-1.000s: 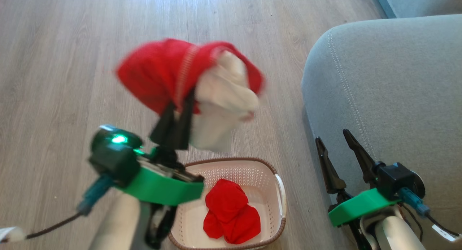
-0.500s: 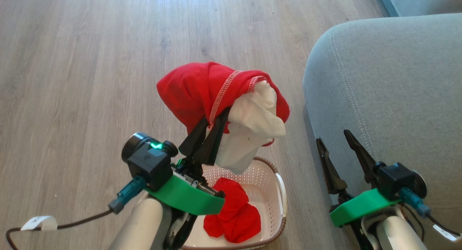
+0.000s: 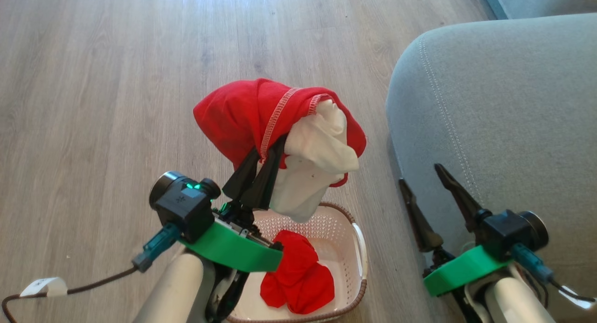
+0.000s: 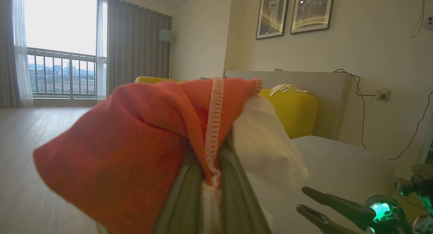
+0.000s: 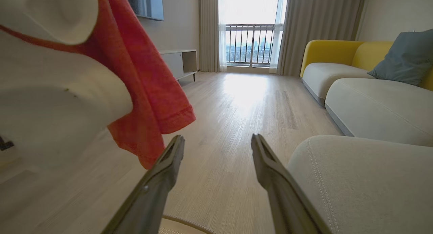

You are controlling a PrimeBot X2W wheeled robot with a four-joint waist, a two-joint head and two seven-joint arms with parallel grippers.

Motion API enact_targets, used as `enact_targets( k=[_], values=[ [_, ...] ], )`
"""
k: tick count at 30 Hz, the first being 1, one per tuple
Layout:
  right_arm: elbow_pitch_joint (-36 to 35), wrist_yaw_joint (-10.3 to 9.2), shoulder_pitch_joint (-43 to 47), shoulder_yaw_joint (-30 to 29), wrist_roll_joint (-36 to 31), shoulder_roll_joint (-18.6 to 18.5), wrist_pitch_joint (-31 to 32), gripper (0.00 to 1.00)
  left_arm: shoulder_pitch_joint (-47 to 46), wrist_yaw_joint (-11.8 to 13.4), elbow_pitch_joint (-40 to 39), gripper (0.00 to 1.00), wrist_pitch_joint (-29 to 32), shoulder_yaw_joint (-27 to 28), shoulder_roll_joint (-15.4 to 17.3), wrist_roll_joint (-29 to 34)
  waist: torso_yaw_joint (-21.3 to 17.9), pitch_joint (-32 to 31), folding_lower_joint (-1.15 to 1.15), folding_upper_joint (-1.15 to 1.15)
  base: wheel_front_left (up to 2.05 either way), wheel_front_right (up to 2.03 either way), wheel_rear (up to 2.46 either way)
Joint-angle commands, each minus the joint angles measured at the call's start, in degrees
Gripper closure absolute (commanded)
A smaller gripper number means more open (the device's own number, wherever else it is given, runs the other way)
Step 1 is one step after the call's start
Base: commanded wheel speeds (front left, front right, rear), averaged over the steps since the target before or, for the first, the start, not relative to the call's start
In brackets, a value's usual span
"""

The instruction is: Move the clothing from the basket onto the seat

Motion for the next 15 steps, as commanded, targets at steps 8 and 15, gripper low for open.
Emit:
enact_targets(
  k=[8,15],
  values=[
    [-8.2,0.0,-3.7,11.3,3.4,-6.6,-0.4,0.0,-3.6,-0.4,-0.8,1.0,-0.3,2.3,0.0,0.8,0.0,0.9,0.0,0.0,0.0,0.0,0.0],
    [-9.5,0.0,-7.1,19.2,4.9,-12.8,-0.4,0.0,-3.8,-0.7,-0.1,1.0,-0.3,0.9,0.0,1.2,0.1,1.4,0.0,0.0,0.0,0.0,0.0]
  ],
)
